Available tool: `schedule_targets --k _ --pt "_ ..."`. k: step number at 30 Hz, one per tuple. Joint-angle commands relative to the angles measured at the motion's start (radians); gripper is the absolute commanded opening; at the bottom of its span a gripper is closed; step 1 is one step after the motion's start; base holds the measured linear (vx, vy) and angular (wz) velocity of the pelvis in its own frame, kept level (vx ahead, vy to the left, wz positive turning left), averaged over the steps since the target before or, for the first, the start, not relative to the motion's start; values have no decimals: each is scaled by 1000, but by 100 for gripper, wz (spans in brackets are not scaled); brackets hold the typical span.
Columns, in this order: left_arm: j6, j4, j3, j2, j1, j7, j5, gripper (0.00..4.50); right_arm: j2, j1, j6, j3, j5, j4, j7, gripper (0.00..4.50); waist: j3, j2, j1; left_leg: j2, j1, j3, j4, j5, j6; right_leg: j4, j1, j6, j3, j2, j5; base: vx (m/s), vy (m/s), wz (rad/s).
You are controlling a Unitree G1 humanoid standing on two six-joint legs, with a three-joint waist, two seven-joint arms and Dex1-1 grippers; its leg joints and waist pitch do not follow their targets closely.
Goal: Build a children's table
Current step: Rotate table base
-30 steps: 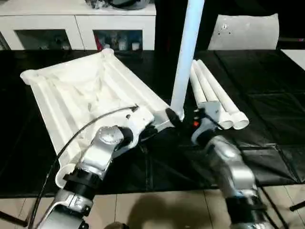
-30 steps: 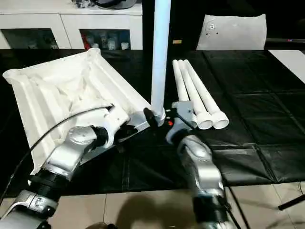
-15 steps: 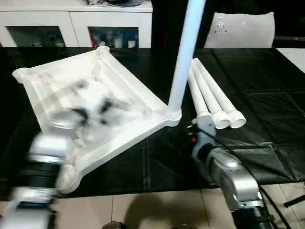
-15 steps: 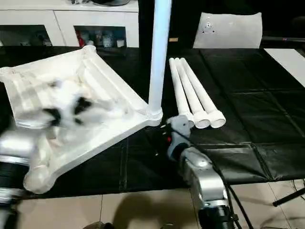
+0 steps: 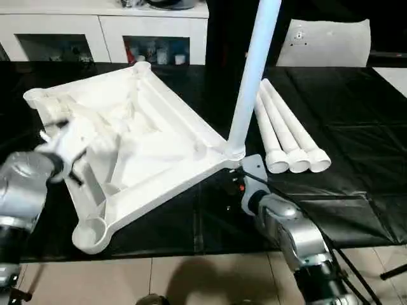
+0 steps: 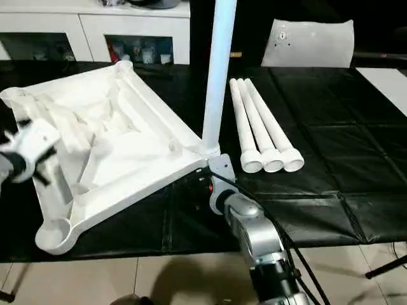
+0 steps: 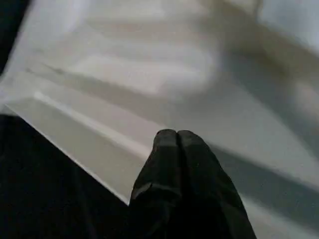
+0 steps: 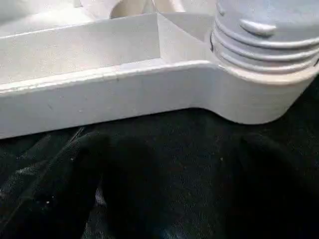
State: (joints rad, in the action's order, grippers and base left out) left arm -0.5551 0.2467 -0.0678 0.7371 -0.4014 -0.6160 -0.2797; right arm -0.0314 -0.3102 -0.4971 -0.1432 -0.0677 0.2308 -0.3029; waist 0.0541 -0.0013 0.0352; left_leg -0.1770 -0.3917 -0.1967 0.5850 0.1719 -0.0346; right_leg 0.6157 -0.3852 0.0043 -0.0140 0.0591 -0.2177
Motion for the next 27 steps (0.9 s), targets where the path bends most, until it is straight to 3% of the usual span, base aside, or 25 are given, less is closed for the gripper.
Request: schedule_targets --k 1,7,9,12,17,19,23,27 --pt "-17 -17 -19 20 -2 -13 -20 1 1 -16 5 3 4 15 7 450 -63 21 -1 -49 39 30 -75 218 -65 -61 18 -192 35 66 -72 0 0 0" --pt "-78 -71 -71 66 24 -104 -24 1 8 -57 36 -4 15 85 4 450 -64 22 -1 -48 36 29 -70 174 -57 -56 22 -209 33 67 -9 0 0 0" --pt "-123 -143 -91 84 57 -203 25 1 12 -83 54 -3 18 123 3 450 -66 22 0 -50 38 29 -69 174 -59 -54 23 -218 33 71 -8 0 0 0" --pt "-167 -245 -109 92 89 -320 125 1 15 -113 71 -2 18 166 3 450 -59 22 -2 -50 41 26 -74 229 -71 -60 15 -223 34 66 -85 0 0 0" --pt "-40 -419 -154 100 166 -533 303 1 26 -173 110 7 19 252 8 450 -59 18 1 -49 41 26 -74 242 -72 -64 13 -210 36 67 -123 0 0 0" --pt "-103 -475 -168 93 185 -583 353 1 31 -191 120 8 20 275 8 450 -61 22 -3 -47 41 27 -75 223 -83 -55 16 -204 33 62 -83 0 0 0" --pt "-134 -506 -177 49 183 -593 389 1 36 -216 140 7 22 310 4 450 -64 14 -17 -42 33 22 -69 180 -66 -52 26 -215 34 63 -24 0 0 0" --pt "-84 -431 -200 -38 134 -529 359 1 40 -233 157 12 26 340 3 450 -60 13 -22 -43 34 20 -65 201 -54 -61 24 -218 38 64 -85 0 0 0"
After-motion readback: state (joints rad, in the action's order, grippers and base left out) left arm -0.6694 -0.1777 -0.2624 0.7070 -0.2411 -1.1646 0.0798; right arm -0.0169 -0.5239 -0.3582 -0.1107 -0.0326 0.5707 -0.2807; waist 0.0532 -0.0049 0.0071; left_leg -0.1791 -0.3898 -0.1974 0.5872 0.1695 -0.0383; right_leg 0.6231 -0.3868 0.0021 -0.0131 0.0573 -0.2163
